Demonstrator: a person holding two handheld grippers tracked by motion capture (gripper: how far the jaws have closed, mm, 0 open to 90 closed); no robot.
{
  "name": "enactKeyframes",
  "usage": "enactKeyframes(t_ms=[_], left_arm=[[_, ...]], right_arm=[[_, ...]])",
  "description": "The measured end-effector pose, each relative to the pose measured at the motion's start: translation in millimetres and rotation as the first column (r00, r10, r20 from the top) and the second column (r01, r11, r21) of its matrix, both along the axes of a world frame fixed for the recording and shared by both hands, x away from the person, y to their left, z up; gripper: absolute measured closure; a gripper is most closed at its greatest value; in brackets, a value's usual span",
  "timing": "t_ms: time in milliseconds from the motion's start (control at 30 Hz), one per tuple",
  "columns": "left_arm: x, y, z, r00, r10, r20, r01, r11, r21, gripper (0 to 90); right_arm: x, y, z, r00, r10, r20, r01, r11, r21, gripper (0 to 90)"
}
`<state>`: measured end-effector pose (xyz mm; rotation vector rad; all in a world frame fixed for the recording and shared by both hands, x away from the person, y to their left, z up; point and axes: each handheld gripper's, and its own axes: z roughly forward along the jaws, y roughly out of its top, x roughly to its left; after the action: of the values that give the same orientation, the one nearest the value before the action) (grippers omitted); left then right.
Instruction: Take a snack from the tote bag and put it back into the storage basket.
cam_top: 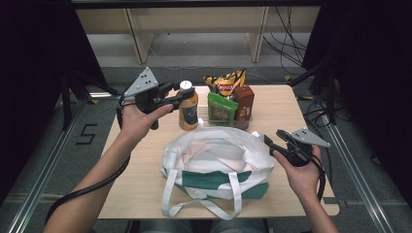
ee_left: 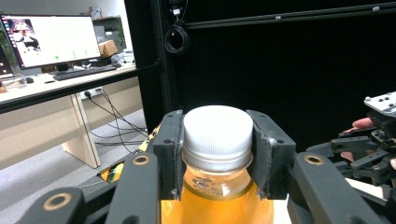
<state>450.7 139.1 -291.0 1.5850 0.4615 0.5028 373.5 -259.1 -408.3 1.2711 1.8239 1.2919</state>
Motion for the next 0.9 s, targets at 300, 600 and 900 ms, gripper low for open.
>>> enactKeyframes(t_ms=[300, 600, 900], left_arm=[[13.2, -0.8, -5.0, 1.0000, -0.001, -0.003, 0.001, 0.9999, 0.011, 58.8], [23.8, -1.7, -7.4, 1.0000, 0.000, 0.002, 0.000, 1.0000, 0.003, 58.8], [35.0, -3.0, -6.4, 0.9999, 0.014, 0.004, -0.014, 0.9999, 0.000, 58.8]], right_arm=[[2.1, -1.4, -1.8, 0.9997, 0.018, 0.015, -0.018, 1.000, -0.016, 45.1], [0.3, -1.4, -1.8, 0.9999, 0.000, 0.014, 0.000, 1.000, -0.008, 45.1], [-0.8, -3.6, -1.1, 0.9998, 0.015, 0.012, -0.015, 1.000, -0.011, 45.1]])
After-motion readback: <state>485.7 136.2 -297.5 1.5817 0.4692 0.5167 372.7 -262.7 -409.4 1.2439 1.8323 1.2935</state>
